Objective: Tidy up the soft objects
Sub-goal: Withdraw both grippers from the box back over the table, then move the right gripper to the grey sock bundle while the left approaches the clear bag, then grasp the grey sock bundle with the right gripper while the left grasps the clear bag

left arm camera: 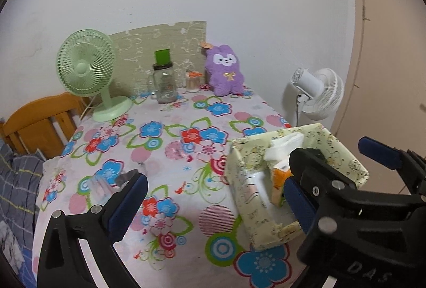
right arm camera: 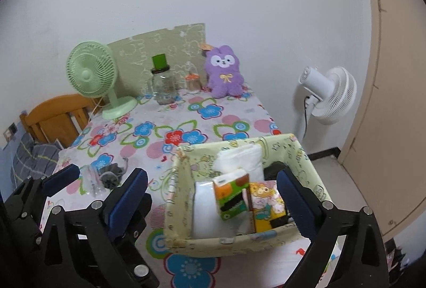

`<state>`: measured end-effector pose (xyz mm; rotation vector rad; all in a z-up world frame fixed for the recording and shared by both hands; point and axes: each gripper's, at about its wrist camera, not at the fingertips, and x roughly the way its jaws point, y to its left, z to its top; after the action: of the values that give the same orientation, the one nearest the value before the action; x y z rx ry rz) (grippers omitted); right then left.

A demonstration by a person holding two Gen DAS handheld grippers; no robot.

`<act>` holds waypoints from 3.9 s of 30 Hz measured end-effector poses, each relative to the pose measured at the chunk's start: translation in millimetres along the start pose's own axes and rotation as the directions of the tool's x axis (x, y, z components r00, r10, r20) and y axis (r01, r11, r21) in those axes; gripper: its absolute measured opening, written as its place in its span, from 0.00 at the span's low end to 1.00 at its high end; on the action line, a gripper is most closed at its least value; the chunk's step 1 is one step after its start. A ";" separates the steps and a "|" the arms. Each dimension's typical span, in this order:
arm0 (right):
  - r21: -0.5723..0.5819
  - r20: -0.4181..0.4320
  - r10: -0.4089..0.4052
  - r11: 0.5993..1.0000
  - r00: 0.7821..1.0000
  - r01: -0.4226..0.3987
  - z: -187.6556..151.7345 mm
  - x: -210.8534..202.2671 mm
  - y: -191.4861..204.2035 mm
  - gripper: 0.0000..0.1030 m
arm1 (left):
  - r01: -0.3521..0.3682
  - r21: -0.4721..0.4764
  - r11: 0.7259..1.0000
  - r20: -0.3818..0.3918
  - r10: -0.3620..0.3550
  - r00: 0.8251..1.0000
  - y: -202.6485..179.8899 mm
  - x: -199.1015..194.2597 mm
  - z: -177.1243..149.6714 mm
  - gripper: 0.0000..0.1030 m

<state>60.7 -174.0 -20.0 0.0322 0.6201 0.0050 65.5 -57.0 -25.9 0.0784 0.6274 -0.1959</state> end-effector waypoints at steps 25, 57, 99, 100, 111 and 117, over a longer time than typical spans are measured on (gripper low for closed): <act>-0.058 -0.018 0.066 0.996 0.998 -0.067 2.2 20.2 89.3 0.98 | -0.073 -0.069 0.995 0.014 0.075 0.997 78.3 -7.0 -11.2 1.00; -0.114 -0.114 0.129 0.983 0.985 -0.142 0.6 107.0 162.4 0.98 | -0.184 -0.200 0.962 -0.101 0.167 0.981 161.7 56.3 -25.7 0.94; -0.057 -0.299 0.112 0.989 0.948 -0.134 -22.8 206.0 182.9 0.98 | -0.235 -0.308 0.922 -0.292 0.143 0.946 207.1 140.4 -55.9 0.46; -0.053 -0.302 0.111 0.990 0.947 -0.133 -23.2 207.1 182.2 0.98 | -0.234 -0.305 0.923 -0.290 0.144 0.946 206.6 140.6 -55.9 0.44; -0.100 -0.328 0.129 0.980 0.936 -0.171 -28.9 214.8 196.4 0.98 | -0.241 -0.186 0.953 -0.268 0.186 0.945 200.3 129.9 -55.6 0.25; -0.129 -0.342 0.131 0.974 0.931 -0.184 -32.9 222.2 207.8 0.98 | -0.220 -0.180 0.959 -0.277 0.166 0.946 206.2 129.6 -60.0 0.25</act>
<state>223.4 37.8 -169.3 -0.0756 0.9519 0.2206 176.0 132.2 -148.0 -0.0381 0.8942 0.0745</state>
